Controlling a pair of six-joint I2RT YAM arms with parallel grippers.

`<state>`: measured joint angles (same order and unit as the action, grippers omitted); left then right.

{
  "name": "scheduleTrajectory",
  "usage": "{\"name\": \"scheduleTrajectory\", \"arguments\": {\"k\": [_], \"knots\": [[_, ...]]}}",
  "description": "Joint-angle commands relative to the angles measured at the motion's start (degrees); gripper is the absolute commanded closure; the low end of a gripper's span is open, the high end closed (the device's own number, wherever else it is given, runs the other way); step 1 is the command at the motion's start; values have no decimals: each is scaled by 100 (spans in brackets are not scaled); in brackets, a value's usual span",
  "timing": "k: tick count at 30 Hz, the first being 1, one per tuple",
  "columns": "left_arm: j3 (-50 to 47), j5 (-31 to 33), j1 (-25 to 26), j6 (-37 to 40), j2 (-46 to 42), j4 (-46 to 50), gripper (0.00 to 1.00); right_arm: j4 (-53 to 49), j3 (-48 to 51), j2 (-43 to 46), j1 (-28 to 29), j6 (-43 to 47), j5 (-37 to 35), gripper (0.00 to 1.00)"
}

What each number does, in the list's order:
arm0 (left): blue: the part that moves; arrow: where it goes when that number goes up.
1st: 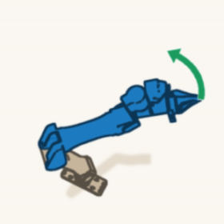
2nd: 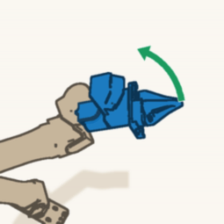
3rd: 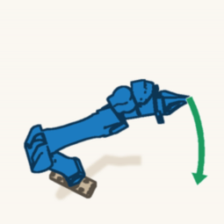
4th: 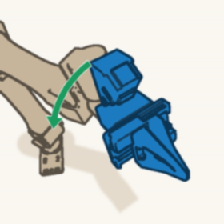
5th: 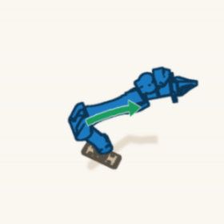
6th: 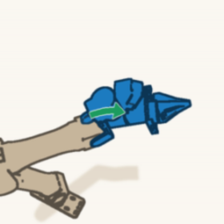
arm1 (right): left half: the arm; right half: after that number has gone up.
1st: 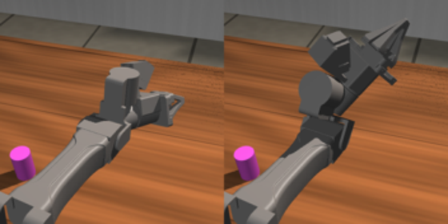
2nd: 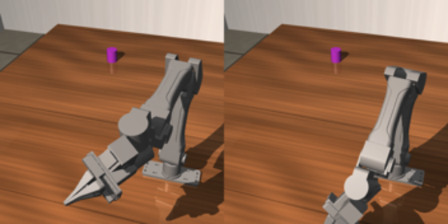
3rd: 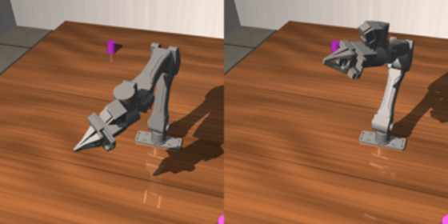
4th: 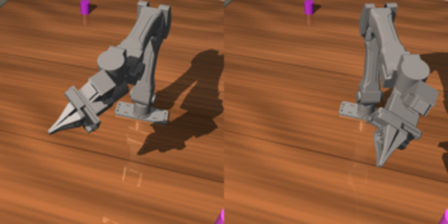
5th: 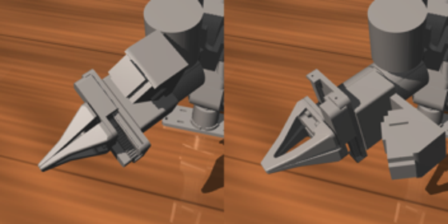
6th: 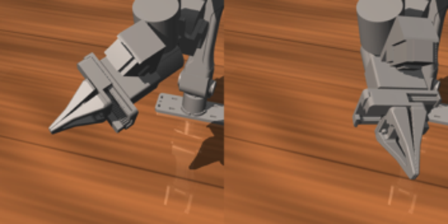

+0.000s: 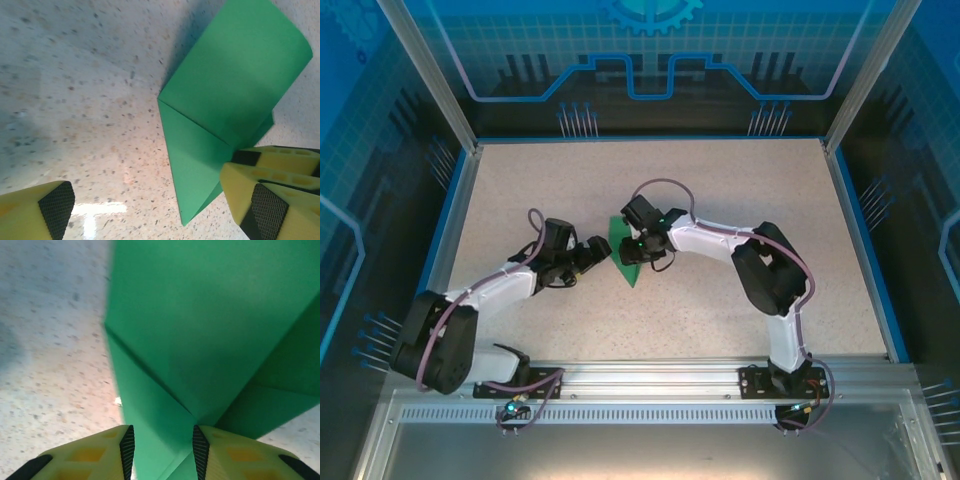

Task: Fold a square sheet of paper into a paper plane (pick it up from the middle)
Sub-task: Fold the wing for the fifth time at the center of the table.

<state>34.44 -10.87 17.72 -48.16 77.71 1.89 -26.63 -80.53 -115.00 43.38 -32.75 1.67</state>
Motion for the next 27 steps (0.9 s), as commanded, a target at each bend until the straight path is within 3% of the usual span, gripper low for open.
{"name": "scheduleTrajectory", "arguments": {"k": [1, 17, 27], "knots": [[-33, -716, -59, -112, 266, -657, 7, 122, 240, 87, -140, -108, 218, 62], [454, -1531, 65, 200, 1472, -1450, 33, 371, 673, 134, -443, -172, 361, 76], [699, -1615, 85, 237, 1873, -1480, 36, 1078, 1209, 236, -833, -393, 1275, 84]]}}
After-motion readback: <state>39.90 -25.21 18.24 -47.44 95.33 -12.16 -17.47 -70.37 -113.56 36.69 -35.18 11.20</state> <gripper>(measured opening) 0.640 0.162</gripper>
